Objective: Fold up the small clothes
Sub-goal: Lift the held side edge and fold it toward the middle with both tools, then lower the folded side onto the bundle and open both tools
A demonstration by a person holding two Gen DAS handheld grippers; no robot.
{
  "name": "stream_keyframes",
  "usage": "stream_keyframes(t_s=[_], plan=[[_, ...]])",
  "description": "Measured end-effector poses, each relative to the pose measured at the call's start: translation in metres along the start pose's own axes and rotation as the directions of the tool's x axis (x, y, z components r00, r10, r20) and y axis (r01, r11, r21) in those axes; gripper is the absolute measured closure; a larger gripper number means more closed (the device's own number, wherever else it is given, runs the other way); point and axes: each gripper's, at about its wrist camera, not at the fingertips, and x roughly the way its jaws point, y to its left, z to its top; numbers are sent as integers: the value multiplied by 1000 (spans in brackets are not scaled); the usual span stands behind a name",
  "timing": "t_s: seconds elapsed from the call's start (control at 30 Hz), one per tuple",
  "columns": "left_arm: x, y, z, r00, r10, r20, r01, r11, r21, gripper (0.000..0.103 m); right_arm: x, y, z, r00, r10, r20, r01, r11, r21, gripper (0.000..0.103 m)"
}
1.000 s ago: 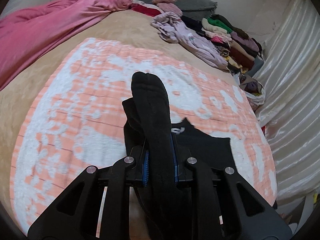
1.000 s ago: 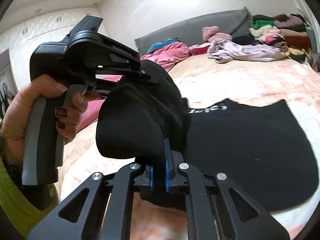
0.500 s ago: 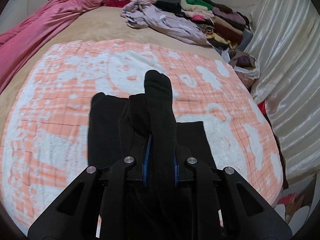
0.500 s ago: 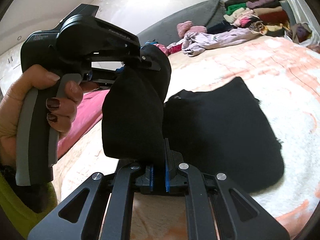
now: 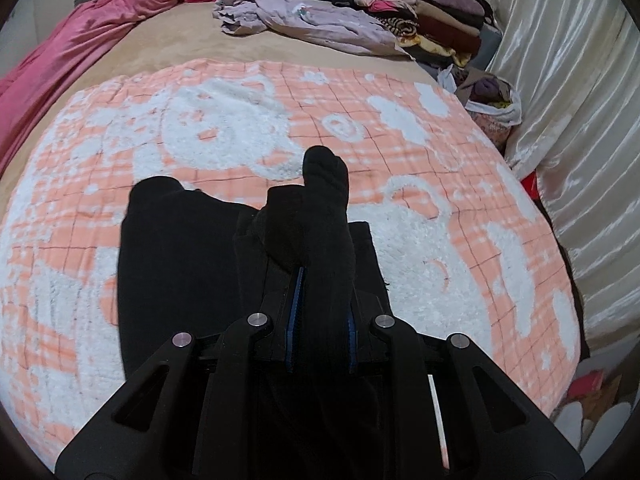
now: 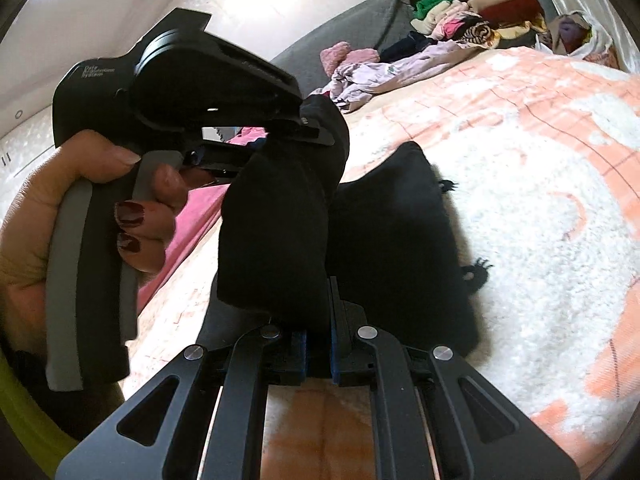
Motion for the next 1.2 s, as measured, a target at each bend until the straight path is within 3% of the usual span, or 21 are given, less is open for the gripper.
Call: stream_keyframes(t_s=[0.1, 0.2, 0.37, 0.6, 0.7, 0.8, 1.03, 1.2], plan=[[8, 0, -3, 1000, -23, 7, 23, 1000, -12, 83, 1, -4, 0, 1000, -6, -7, 6, 1000, 14, 96], [3, 12, -12, 991, -126, 53, 130, 989, -67, 70, 4, -10, 0, 999, -20, -29, 21, 999, 38, 96], [-26, 45, -27, 974, -155, 163, 177, 975, -131, 69, 5, -23, 0, 998, -29, -54, 33, 996, 79, 94], [-49, 92, -70, 979, 12, 204, 15, 991, -130, 66, -11, -24, -1, 997, -34, -66, 39, 997, 70, 84], [-32, 90, -88, 977, 107, 185, -99, 994, -52, 58, -24, -23, 0, 995, -71, -67, 74, 996, 44, 77], [-21, 88, -101, 964, 150, 221, -154, 988, 0, 58, -40, -18, 6, 991, -123, -47, 124, 992, 15, 73], [-31, 100, -108, 960, 90, 265, -91, 996, -11, 54, -49, 8, 49, 974, -222, 46, 226, 967, -114, 69], [-36, 105, -113, 958, 55, 280, -61, 998, 13, 49, -8, 22, 85, 966, -260, -11, 253, 949, -187, 69]])
